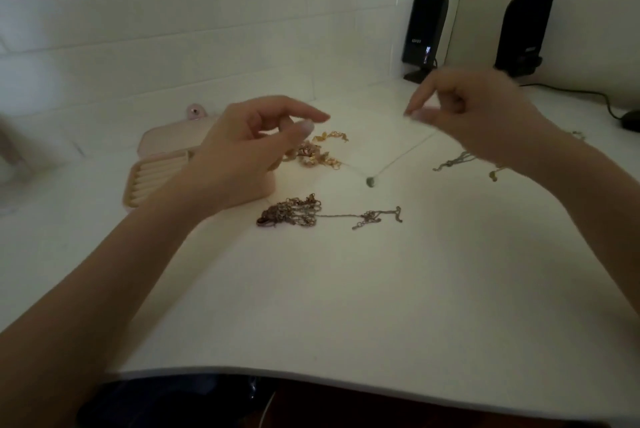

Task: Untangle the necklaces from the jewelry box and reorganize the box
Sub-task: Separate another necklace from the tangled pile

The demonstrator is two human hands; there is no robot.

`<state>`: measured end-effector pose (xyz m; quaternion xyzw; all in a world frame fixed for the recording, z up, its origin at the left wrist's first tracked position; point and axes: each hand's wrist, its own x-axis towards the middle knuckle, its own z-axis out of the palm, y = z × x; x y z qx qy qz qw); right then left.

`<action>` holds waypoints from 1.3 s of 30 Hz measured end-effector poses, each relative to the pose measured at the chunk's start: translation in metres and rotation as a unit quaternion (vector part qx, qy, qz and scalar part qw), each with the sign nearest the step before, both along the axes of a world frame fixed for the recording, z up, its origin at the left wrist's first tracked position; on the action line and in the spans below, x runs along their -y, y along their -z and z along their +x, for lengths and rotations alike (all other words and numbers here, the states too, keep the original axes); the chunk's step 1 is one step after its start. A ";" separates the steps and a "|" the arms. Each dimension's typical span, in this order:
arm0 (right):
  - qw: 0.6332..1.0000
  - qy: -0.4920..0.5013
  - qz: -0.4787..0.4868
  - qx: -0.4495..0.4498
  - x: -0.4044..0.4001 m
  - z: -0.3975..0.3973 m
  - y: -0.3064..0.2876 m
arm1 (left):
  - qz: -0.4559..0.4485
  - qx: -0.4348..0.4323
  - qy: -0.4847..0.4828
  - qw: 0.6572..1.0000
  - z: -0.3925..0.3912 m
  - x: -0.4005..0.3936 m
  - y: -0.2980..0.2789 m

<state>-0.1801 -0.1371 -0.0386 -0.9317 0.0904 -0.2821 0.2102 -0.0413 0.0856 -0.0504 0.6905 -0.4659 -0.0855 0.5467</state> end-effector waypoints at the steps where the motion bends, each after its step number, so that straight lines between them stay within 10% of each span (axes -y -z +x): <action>1: 0.998 -0.018 0.006 -0.063 0.002 0.000 0.003 | -0.012 -0.013 0.005 1.000 -0.004 0.001 -0.006; 4: 0.985 -0.074 0.033 -0.149 -0.001 0.002 0.008 | -0.029 -0.041 0.027 0.998 -0.015 0.006 -0.021; 13: 0.938 -0.262 0.226 0.004 -0.040 0.000 0.002 | -0.022 0.029 0.046 0.998 -0.036 0.038 -0.045; 25: 0.722 -0.235 0.595 0.264 -0.001 -0.011 -0.025 | 0.073 -0.091 0.039 0.992 -0.006 0.005 0.015; 33: 0.868 -0.187 0.454 0.070 -0.005 -0.019 -0.030 | 0.050 -0.042 0.052 0.996 -0.021 0.031 0.012; 39: 0.906 -0.198 0.372 -0.035 -0.014 -0.020 -0.023 | 0.059 -0.049 0.086 0.993 -0.049 0.075 0.008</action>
